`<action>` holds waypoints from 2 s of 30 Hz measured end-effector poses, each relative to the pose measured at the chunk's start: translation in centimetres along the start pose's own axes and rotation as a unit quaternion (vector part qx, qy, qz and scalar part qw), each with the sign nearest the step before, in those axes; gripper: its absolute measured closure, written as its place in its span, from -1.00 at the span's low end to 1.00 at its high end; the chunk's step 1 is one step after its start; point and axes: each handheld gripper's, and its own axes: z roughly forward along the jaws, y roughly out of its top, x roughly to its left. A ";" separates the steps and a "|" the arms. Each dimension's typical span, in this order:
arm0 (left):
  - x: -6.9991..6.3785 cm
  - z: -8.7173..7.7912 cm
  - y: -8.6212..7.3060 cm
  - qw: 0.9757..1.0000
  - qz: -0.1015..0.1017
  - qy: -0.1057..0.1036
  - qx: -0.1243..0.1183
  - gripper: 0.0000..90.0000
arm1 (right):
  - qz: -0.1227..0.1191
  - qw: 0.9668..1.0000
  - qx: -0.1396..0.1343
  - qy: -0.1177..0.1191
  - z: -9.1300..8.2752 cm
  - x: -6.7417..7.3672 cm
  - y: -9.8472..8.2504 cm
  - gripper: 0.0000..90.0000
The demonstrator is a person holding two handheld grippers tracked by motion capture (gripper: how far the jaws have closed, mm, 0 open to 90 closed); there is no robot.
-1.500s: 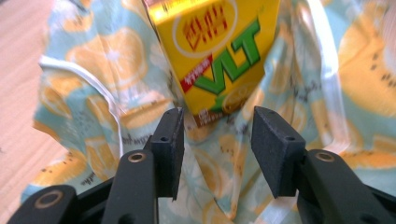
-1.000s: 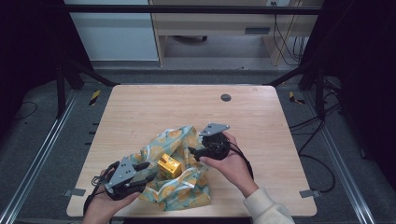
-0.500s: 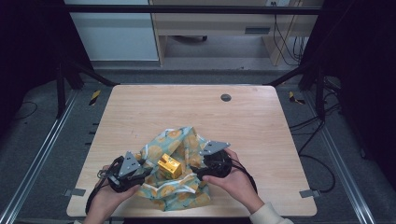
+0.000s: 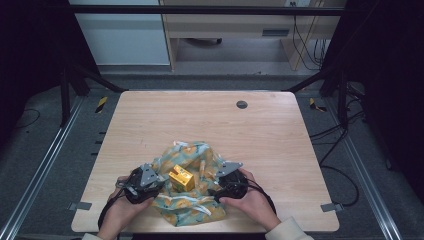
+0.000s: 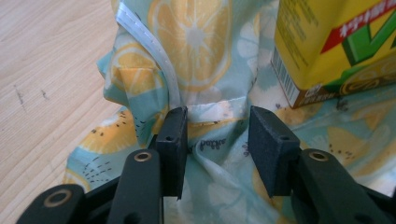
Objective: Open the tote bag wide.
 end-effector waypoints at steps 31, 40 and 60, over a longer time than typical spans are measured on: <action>0.3 0.4 -0.6 1.000 -0.016 0.009 0.026 0.41 | -0.008 1.000 0.011 0.012 -2.0 -1.7 -1.6 1.00; 0.3 0.0 -1.0 0.999 -0.019 0.008 0.028 0.41 | -0.016 1.000 0.023 0.008 -1.8 -1.7 -1.9 1.00; 0.0 -1.9 -0.5 0.998 -0.045 0.014 -0.029 0.11 | -0.002 0.999 -0.051 0.002 -3.6 -1.7 -1.1 0.29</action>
